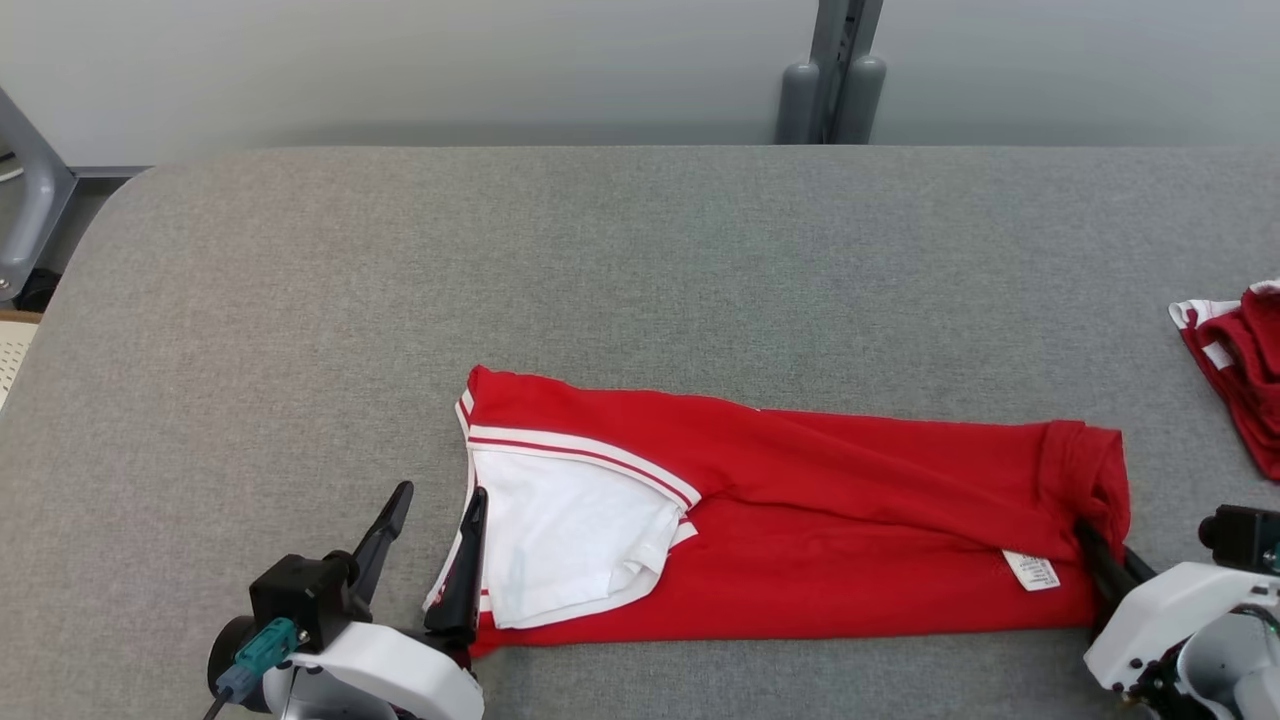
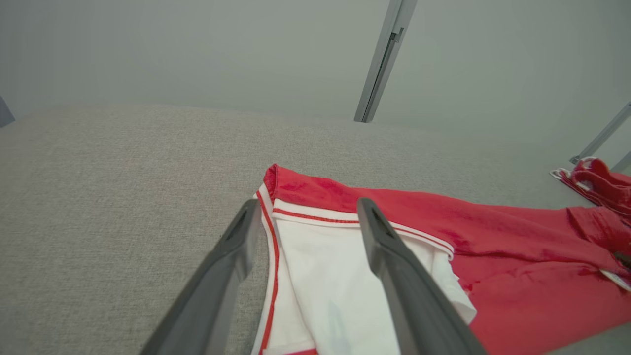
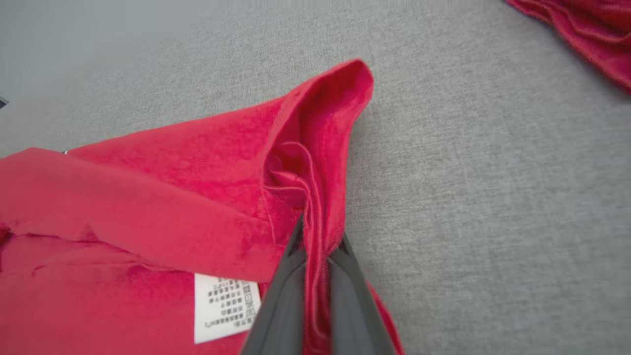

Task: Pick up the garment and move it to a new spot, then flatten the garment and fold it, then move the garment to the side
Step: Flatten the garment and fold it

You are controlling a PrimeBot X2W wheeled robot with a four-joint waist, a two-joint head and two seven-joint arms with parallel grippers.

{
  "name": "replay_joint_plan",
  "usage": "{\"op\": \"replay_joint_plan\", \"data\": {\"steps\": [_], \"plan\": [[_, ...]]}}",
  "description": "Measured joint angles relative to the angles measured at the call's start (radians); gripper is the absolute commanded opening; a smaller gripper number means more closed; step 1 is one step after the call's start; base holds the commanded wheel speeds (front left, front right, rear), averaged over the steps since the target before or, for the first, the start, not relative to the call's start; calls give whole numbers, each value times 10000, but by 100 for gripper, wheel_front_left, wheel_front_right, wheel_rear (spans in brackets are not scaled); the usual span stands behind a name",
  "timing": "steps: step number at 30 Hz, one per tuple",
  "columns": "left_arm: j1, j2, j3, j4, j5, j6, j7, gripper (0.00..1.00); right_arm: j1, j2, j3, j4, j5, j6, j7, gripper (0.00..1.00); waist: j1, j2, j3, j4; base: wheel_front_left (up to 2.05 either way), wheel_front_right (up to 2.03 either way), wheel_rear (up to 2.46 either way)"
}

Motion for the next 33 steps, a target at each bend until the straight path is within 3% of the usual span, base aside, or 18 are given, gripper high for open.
{"op": "replay_joint_plan", "data": {"steps": [8, 15, 22, 33], "plan": [[-11, -8, -71, 4, 2, 44, 2, 100, -17, -980, -545, -1016, 706, 2, 497, 0, 0, 0, 1, -331, 0, 0, 0], [-30, 27, -100, 29, 4, 58, 2, 100, 189, -1701, -1367, -1802, 606, 0, 1066, 0, 0, 0, -31, -633, 0, 0, 0], [-196, 56, -169, 48, 21, 59, 73, 100, 378, -1455, -1243, -3486, 1325, 0, 1964, 0, 0, 0, -47, -817, 0, 0, 0], [-311, 17, -416, 201, 107, 38, 136, 100, 962, -909, -27, -6155, 2328, -2, 3168, 0, 0, 0, -117, -594, 0, 0, 0]]}}
